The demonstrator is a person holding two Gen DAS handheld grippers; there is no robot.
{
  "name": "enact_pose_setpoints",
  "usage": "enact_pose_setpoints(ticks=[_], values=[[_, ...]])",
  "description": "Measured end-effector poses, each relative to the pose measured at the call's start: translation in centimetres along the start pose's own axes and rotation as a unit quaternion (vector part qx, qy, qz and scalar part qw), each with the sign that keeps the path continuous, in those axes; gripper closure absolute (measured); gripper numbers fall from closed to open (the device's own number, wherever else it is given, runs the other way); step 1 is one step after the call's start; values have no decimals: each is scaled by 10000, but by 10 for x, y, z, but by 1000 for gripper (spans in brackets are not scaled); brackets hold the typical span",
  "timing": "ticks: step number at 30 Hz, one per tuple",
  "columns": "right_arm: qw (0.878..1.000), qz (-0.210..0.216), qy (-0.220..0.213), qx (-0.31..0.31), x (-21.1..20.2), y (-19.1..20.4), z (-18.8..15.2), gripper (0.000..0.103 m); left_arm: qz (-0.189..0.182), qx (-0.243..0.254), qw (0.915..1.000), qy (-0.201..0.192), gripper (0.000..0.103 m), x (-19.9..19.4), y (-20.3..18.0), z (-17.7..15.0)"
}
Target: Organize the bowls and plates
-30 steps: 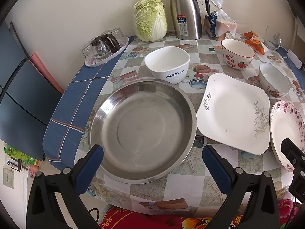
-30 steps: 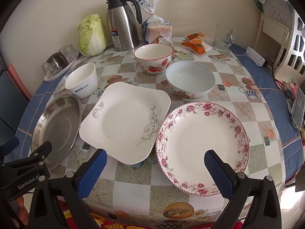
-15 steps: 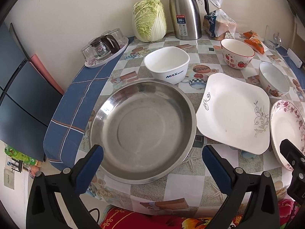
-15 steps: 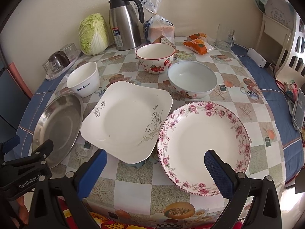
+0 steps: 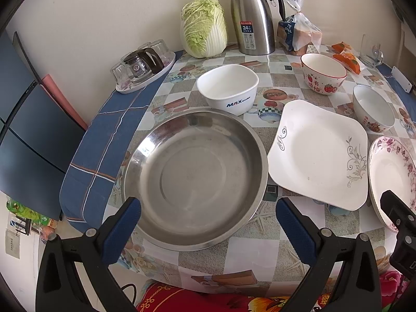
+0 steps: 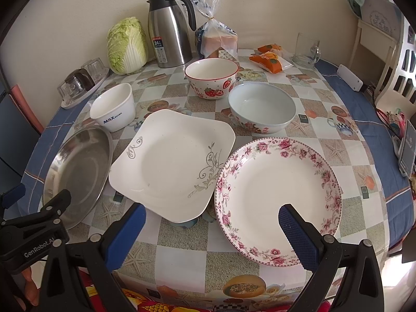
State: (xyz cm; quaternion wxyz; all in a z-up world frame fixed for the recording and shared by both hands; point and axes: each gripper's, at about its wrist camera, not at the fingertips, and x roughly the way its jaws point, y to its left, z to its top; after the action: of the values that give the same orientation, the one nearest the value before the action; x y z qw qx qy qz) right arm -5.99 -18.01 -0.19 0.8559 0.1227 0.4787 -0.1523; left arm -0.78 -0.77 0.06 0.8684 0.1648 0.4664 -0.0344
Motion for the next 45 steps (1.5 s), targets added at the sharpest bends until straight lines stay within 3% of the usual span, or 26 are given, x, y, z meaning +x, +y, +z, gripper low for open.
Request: enact_pose_setpoints(ticks=[5, 11, 16, 19, 23, 28, 33, 39, 45], values=[[10000, -32, -3, -13, 2, 0, 0, 0, -54, -37, 10000, -3, 0, 0, 2, 0], [9998, 104, -107, -113, 4, 10, 7, 0, -454, -473, 9978, 22, 0, 6, 24, 1], [9986, 418, -306, -67, 7, 25, 19, 0, -422, -895, 9948, -240, 0, 13, 56, 1], [9976, 327, -597, -148, 13, 36, 28, 0, -481, -1187, 9913, -317, 0, 21, 77, -2], [9936, 887, -696, 54, 15, 44, 39, 0, -538, -1540, 9845, -644, 0, 31, 102, -7], [9896, 953, -1035, -293, 22, 64, 46, 0, -556, -1858, 9755, -1034, 0, 39, 126, -16], [9867, 1340, -904, -141, 33, 72, 50, 0, -710, -2152, 9690, -986, 0, 53, 146, -23], [9871, 1357, -601, -596, 46, 96, 51, 0, -1056, -2673, 9558, -627, 0, 78, 167, -35], [9850, 1483, -358, -806, 65, 120, 53, 0, -1090, -2602, 9590, -280, 0, 100, 167, -43]])
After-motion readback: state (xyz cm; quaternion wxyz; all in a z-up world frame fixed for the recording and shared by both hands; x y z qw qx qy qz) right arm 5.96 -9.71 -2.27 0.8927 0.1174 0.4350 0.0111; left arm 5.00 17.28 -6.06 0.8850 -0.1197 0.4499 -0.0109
